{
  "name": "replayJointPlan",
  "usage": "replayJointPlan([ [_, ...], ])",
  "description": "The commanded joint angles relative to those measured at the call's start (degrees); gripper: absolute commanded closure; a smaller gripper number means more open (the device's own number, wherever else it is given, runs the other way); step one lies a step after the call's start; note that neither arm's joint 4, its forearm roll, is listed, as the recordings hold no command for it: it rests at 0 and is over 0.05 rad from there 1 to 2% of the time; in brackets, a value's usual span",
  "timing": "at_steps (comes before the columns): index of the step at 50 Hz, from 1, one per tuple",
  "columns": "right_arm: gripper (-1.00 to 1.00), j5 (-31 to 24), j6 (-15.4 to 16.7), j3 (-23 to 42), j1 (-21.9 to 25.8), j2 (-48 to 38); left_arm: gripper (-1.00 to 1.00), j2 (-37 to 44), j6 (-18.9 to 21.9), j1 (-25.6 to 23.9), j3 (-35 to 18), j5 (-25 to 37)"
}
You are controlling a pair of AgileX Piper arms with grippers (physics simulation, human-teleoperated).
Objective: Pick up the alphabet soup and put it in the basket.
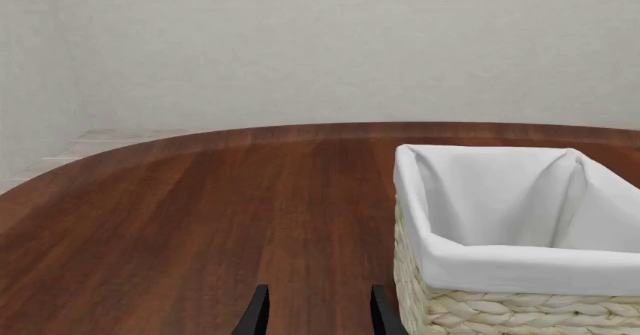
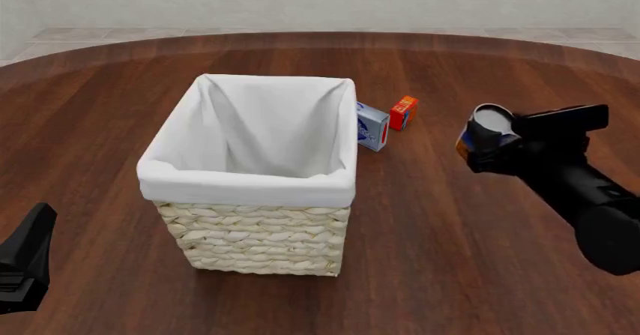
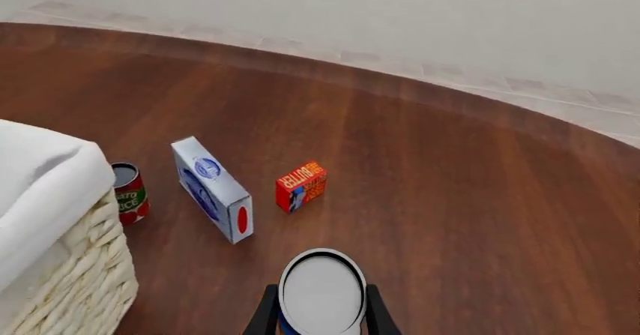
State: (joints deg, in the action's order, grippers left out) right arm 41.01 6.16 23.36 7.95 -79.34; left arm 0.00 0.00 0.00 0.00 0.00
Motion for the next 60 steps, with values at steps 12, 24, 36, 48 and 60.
replayJointPlan([
  [12, 1.0, -7.68, -0.68, -0.63, 4.28, 13.18, -1.0, 0.0, 0.0, 0.0, 0.0, 0.0],
  [24, 1.0, -11.35, -0.23, -0.31, 6.94, 18.08, -1.0, 0.0, 0.0, 0.0, 0.0, 0.0],
  [36, 1.0, -14.9, 0.73, 2.05, 10.28, 20.66, -1.0, 0.0, 0.0, 0.0, 0.0, 0.0],
  [48, 1.0, -15.67, 0.59, 3.27, 12.94, 21.25, -1.0, 0.0, 0.0, 0.0, 0.0, 0.0],
  [60, 1.0, -16.49, 0.93, 5.66, 15.95, 20.17, -1.0, 0.0, 0.0, 0.0, 0.0, 0.0],
])
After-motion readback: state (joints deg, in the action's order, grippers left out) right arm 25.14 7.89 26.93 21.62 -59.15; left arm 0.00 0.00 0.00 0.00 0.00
